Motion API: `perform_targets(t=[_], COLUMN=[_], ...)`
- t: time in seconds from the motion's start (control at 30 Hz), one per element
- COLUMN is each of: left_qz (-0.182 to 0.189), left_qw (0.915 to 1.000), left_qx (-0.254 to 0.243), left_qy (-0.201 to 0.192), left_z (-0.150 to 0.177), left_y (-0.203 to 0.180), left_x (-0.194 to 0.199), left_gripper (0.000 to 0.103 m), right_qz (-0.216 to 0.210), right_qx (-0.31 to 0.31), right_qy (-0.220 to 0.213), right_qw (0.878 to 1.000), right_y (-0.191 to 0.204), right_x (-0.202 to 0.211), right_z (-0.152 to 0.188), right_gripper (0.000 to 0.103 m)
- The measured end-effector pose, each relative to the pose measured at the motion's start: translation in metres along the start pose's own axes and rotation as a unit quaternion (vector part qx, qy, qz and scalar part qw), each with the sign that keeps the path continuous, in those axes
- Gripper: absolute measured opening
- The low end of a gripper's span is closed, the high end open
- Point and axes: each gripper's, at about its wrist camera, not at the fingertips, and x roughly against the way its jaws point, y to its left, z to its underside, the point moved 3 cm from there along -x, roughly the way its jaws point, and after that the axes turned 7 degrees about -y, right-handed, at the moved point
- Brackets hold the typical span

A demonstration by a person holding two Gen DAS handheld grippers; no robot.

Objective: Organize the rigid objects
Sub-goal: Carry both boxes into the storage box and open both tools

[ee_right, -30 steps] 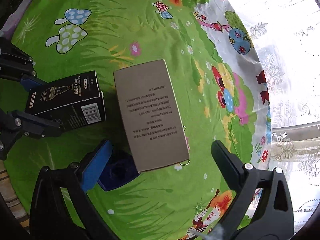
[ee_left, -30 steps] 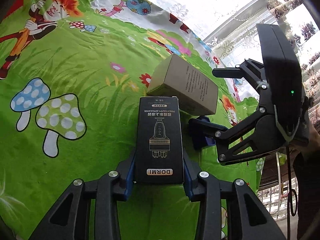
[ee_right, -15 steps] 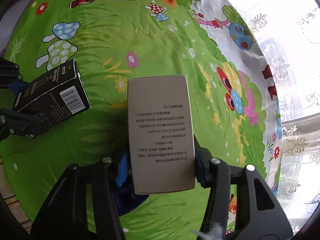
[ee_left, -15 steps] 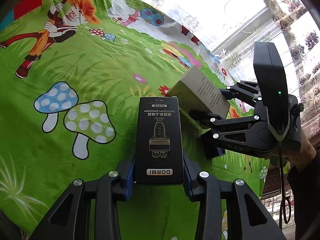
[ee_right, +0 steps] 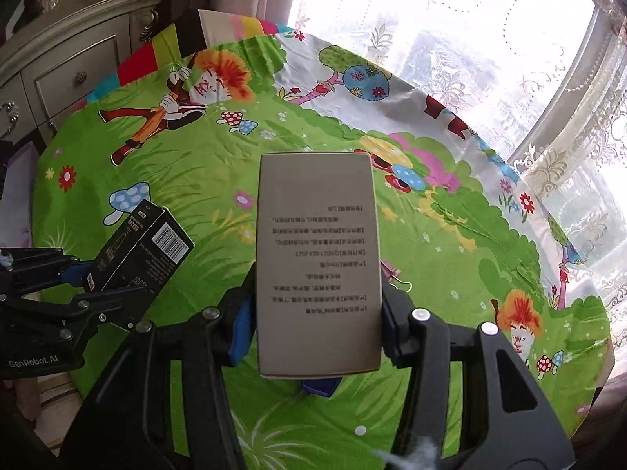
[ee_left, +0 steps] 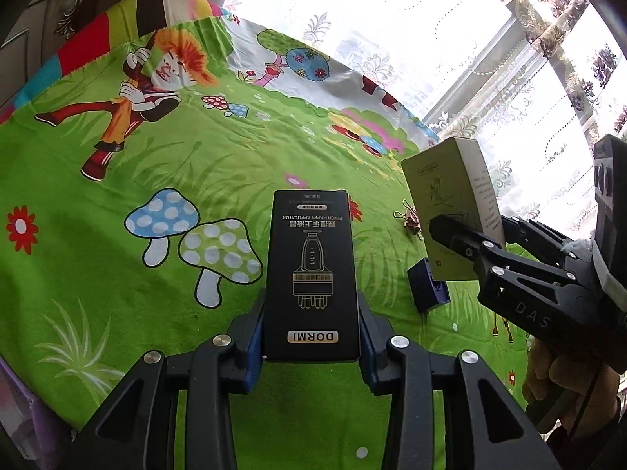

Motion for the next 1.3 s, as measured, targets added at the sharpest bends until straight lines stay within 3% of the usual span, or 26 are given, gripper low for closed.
perform_targets(t=[0.33, 0.7, 0.97, 1.3], left_qz=[-0.008, -0.010, -0.035, -0.084], left_qw=[0.9995, 0.9983, 0.9950, 0.9849], left_qx=[0.024, 0.047, 0.085, 0.136], left_qy=[-0.021, -0.032, -0.041, -0.065], left_z=[0.011, 0.031, 0.046, 0.052], left_y=[0.023, 0.061, 0.110, 0.180], left_x=[0.051, 0.112, 0.146, 0.191], left_gripper=[0.040, 0.040, 0.040, 0.040], right_qz=[-0.056, -0.106, -0.140, -0.199], right_qx=[-0.115, -0.173, -0.170, -0.143], right_qy=[-0.049, -0.017, 0.019, 0.044], right_qw=[0.991, 0.979, 0.975, 0.969], right_y=[0.053, 0.099, 0.139, 0.199], right_x=[0.061, 0.081, 0.087, 0.098], right_z=[0.017, 0.045, 0.062, 0.052], right_gripper=[0.056, 0.056, 0.056, 0.056])
